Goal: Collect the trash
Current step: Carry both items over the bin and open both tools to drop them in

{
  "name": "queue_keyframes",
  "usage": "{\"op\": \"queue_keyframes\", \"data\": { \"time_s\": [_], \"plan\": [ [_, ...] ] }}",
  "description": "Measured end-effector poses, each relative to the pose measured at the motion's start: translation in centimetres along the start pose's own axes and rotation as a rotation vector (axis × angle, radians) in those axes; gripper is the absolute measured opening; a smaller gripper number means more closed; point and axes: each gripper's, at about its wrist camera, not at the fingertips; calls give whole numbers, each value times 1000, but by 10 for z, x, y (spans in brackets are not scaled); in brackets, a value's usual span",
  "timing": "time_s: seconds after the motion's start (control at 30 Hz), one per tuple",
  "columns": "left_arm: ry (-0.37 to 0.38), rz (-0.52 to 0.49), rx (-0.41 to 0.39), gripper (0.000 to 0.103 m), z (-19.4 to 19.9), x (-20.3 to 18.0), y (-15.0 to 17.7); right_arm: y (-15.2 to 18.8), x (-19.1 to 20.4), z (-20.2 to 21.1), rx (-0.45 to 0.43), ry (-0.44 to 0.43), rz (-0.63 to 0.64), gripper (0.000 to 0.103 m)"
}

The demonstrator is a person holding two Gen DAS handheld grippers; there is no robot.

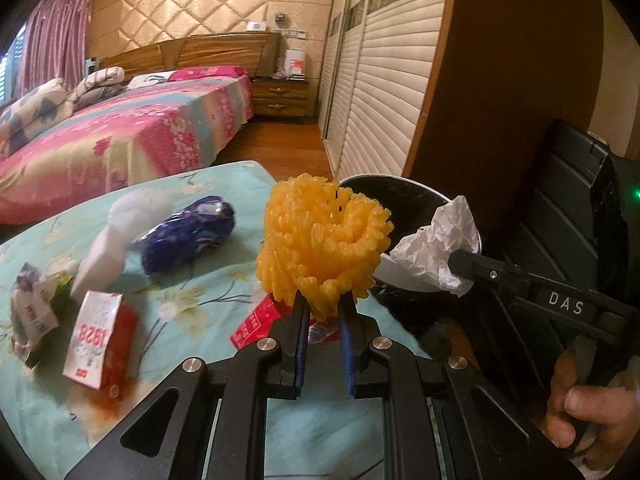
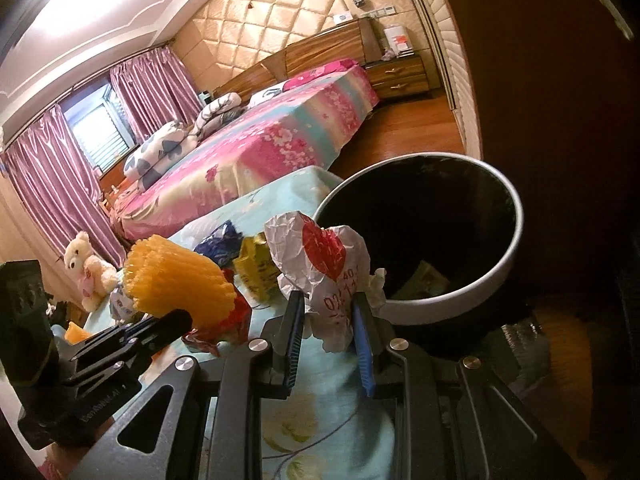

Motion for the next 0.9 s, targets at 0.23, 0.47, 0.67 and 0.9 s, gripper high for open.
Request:
{"op": "queue_keyframes", "data": {
  "time_s": [0.23, 0.47, 0.67, 0.9],
  "plan": [
    [22, -41, 11, 13, -17, -14, -13, -10, -19, 5, -22, 28, -30, 24],
    [43, -61, 11, 13, -30, -26, -24, -20, -33, 6, -40, 55, -56, 24],
    [58, -73, 8, 13, -47, -37, -38, -27, -40, 3, -43, 66, -68, 24],
    [68, -81, 19, 13, -66, -46, -48, -33, -48, 0, -46, 73, -75, 24]
  ]
}}
Point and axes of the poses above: each gripper's, at about its wrist camera, not at the fingertips, and z roughly against the way its jaws point, x to its left, y to its underside, and after that the axes turned 7 degrees about -z, right-handed
